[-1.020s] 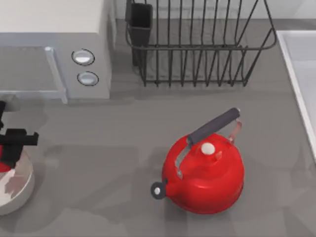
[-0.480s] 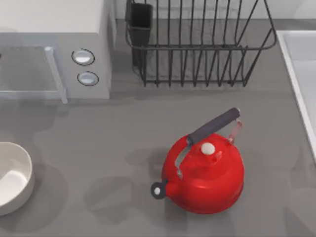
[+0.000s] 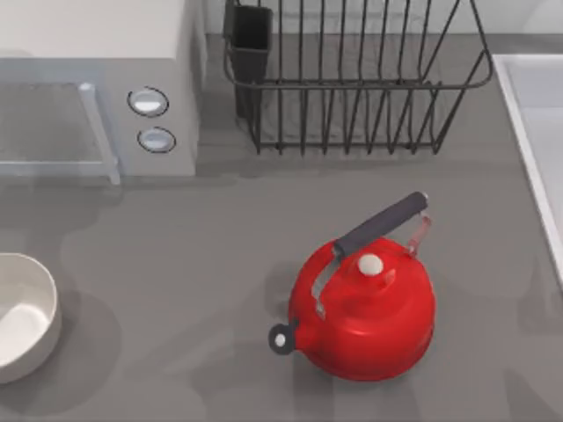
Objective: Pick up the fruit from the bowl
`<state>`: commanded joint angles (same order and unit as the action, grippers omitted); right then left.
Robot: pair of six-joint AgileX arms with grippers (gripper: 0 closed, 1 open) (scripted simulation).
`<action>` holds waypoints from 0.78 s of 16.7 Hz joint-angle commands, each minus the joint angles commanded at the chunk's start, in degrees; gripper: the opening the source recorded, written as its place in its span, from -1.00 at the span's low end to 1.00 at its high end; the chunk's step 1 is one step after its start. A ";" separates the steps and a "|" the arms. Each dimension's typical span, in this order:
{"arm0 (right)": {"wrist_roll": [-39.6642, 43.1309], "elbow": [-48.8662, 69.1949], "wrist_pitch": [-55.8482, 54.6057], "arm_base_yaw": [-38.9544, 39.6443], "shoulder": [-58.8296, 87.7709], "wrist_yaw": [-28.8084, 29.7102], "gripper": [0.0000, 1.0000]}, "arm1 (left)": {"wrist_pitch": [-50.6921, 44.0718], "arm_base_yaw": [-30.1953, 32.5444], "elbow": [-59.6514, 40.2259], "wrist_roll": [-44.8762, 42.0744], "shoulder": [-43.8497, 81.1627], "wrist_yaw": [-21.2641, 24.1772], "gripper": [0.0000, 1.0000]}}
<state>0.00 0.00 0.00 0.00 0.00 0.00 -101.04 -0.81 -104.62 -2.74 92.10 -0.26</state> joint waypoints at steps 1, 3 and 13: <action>0.00 0.00 0.00 0.00 0.00 0.00 1.00 | 0.13 -0.27 0.15 -0.11 0.16 -0.04 -1.00; 0.00 0.00 0.00 0.00 0.00 0.00 1.00 | 0.63 0.55 0.24 0.73 0.80 -0.03 -1.00; 0.00 0.00 0.00 0.00 0.00 0.00 1.00 | 18.97 28.86 7.96 29.38 12.59 0.26 -1.00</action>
<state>0.00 0.00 0.00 0.00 0.00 0.00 -82.07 28.05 -96.66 26.64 104.69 0.00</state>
